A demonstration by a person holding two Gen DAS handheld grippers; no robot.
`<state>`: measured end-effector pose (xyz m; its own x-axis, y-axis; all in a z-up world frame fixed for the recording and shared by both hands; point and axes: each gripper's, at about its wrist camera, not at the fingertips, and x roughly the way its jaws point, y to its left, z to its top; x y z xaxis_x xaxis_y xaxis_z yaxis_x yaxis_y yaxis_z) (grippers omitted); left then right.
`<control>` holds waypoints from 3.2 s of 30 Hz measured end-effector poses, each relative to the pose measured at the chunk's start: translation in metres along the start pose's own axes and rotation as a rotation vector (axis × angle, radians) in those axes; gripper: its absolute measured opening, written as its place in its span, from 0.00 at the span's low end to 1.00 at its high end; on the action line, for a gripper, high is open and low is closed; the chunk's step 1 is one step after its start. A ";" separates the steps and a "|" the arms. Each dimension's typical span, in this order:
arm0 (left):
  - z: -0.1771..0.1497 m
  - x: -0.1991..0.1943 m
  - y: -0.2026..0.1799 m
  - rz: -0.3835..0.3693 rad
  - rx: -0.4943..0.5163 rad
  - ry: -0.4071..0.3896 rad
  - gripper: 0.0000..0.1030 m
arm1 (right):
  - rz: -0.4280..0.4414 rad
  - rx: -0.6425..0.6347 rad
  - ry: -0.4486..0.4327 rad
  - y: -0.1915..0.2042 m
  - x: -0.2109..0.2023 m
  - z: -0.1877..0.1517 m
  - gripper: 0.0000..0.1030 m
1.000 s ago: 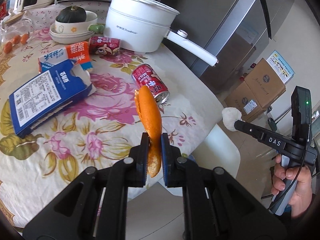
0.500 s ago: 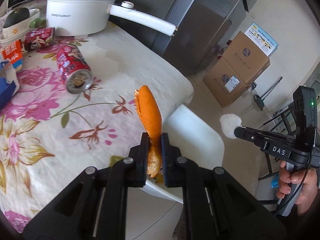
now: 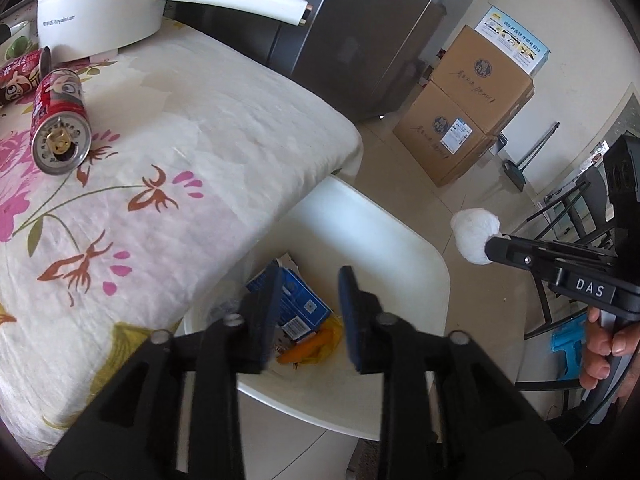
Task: Collect trash
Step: 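Carry peel and tissue over the bin and open both tools to drop them, then grasp the blue biscuit bag with the left tool while the right tool grasps the red can, then carry bag and can over the bin and open the left tool to drop the bag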
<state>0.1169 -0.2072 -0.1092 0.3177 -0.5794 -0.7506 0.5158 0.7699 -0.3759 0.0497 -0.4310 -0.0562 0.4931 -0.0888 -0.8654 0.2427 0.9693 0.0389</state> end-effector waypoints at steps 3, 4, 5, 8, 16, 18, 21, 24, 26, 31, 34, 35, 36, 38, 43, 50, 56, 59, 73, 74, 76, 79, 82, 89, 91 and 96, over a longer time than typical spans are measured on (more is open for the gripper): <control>0.001 -0.001 0.005 0.038 -0.025 -0.012 0.71 | -0.001 0.004 0.005 -0.003 0.001 0.000 0.16; 0.001 -0.001 0.007 0.042 -0.031 -0.011 0.74 | 0.002 0.011 0.008 -0.004 0.002 0.000 0.18; 0.001 -0.002 0.009 0.041 -0.037 -0.007 0.75 | 0.004 0.025 0.012 -0.006 0.002 0.000 0.20; 0.000 -0.004 0.010 0.066 -0.025 -0.001 0.87 | 0.029 0.078 0.031 -0.013 0.002 0.002 0.54; -0.007 -0.049 0.019 0.146 0.015 0.001 0.96 | 0.068 0.071 -0.021 -0.001 -0.029 0.008 0.75; -0.009 -0.071 0.024 0.184 0.022 -0.017 0.97 | 0.066 0.047 -0.018 0.010 -0.037 0.007 0.79; -0.013 -0.106 0.037 0.248 0.033 -0.033 0.99 | 0.081 0.024 -0.011 0.025 -0.045 0.007 0.80; -0.014 -0.137 0.056 0.322 0.032 -0.025 0.99 | 0.087 -0.006 -0.025 0.048 -0.055 0.010 0.82; -0.014 -0.158 0.072 0.357 0.021 -0.023 0.99 | 0.106 -0.026 -0.044 0.067 -0.059 0.015 0.83; -0.012 -0.198 0.114 0.420 -0.007 -0.088 0.99 | 0.134 -0.125 -0.049 0.116 -0.055 0.020 0.84; -0.019 -0.208 0.148 0.419 -0.044 -0.146 0.99 | 0.127 -0.194 -0.051 0.141 -0.041 0.019 0.85; -0.019 -0.206 0.160 0.413 -0.054 -0.136 0.99 | 0.123 -0.208 -0.045 0.147 -0.034 0.018 0.85; -0.017 -0.202 0.172 0.414 -0.056 -0.107 0.99 | 0.105 -0.224 -0.018 0.155 -0.023 0.018 0.85; -0.015 -0.198 0.185 0.432 -0.021 -0.102 0.99 | 0.099 -0.237 0.017 0.168 -0.005 0.021 0.85; -0.016 -0.189 0.234 0.413 -0.017 -0.072 0.99 | 0.113 -0.260 0.055 0.199 0.038 0.032 0.85; -0.001 -0.192 0.270 0.385 0.079 -0.135 0.99 | 0.146 -0.306 0.034 0.243 0.077 0.062 0.85; 0.020 -0.155 0.284 0.338 0.239 0.011 0.99 | 0.187 -0.278 0.001 0.267 0.097 0.081 0.85; 0.027 -0.135 0.286 0.307 0.300 0.090 0.99 | 0.186 -0.268 -0.010 0.272 0.103 0.087 0.85; 0.035 -0.096 0.312 0.297 0.269 0.320 1.00 | 0.210 -0.230 -0.015 0.281 0.126 0.096 0.55; 0.034 -0.098 0.313 0.299 0.247 0.310 1.00 | 0.220 -0.225 -0.009 0.280 0.125 0.096 0.52; 0.029 -0.103 0.312 0.297 0.211 0.285 1.00 | 0.218 -0.227 -0.019 0.280 0.122 0.095 0.52; 0.020 -0.111 0.307 0.303 0.154 0.252 0.98 | 0.209 -0.240 -0.029 0.277 0.115 0.094 0.52; 0.010 -0.121 0.299 0.298 0.072 0.204 0.96 | 0.191 -0.258 -0.048 0.266 0.103 0.091 0.52; -0.013 -0.147 0.271 0.282 -0.052 0.101 0.92 | 0.170 -0.215 -0.058 0.232 0.072 0.080 0.51; -0.014 -0.150 0.260 0.286 -0.073 0.096 0.92 | 0.169 -0.210 -0.059 0.225 0.061 0.075 0.51; -0.011 -0.157 0.234 0.269 -0.064 0.068 0.91 | 0.178 -0.204 -0.044 0.211 0.043 0.062 0.51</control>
<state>0.1791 0.0668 -0.0859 0.3808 -0.3340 -0.8622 0.3678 0.9103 -0.1901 0.1741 -0.2445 -0.0538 0.5499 0.0816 -0.8313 -0.0219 0.9963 0.0833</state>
